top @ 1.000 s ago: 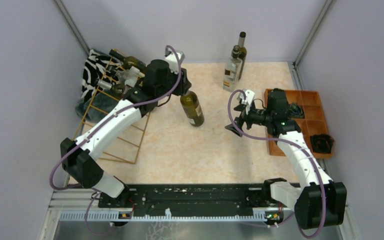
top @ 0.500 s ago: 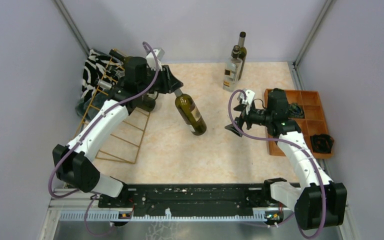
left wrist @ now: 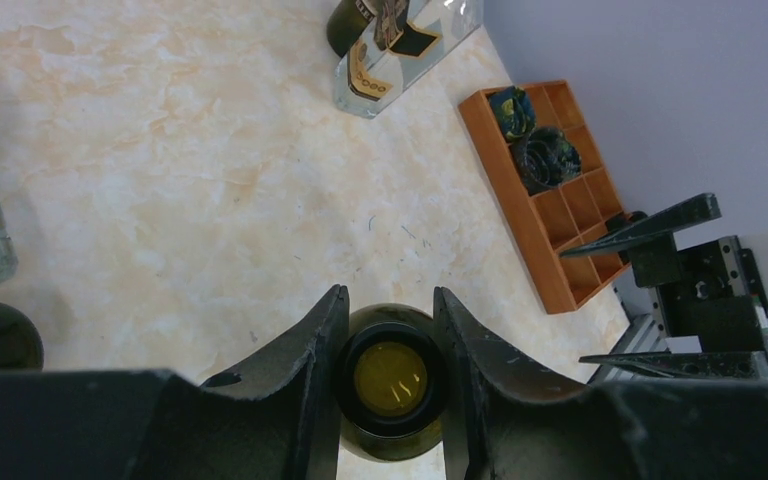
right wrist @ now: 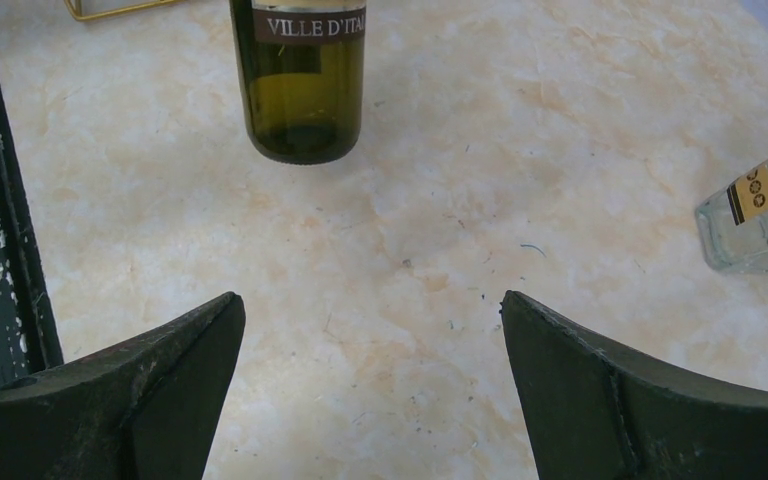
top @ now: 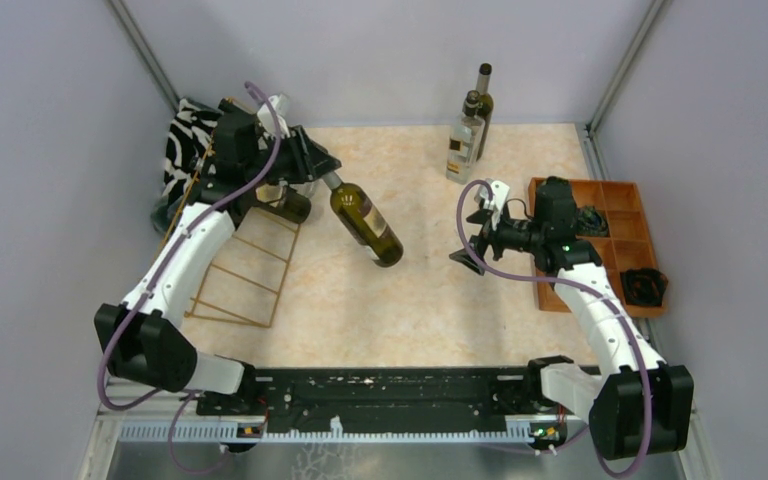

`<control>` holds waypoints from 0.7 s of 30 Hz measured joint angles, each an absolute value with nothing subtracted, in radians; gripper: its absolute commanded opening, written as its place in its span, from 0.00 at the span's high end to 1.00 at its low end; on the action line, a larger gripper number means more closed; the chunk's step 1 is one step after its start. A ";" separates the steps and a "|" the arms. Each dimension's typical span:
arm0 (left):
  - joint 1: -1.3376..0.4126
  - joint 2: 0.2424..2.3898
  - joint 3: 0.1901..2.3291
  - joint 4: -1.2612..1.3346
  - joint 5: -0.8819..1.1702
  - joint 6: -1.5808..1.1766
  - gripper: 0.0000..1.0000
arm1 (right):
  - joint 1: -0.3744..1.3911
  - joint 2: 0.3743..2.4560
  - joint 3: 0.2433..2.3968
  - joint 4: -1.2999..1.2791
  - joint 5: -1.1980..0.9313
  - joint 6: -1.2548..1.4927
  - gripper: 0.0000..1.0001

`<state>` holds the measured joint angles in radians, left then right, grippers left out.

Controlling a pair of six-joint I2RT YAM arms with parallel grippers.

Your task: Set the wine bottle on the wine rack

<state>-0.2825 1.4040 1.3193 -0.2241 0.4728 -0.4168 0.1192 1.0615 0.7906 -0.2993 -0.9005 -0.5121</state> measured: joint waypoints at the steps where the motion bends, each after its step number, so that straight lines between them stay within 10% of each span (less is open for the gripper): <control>1: -0.265 1.402 1.319 -0.224 0.490 -0.426 1.00 | 0.119 1.061 0.791 -0.299 -0.901 -0.512 0.02; 21: 0.134 1.368 1.272 -0.227 0.700 -0.451 1.00 | 0.119 1.061 0.791 -0.299 -0.907 -0.512 0.02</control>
<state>0.1341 1.3682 1.2720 -0.2268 0.6998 -0.4511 0.1192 1.0615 0.7906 -0.2993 -0.9070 -0.5121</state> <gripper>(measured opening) 0.404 0.985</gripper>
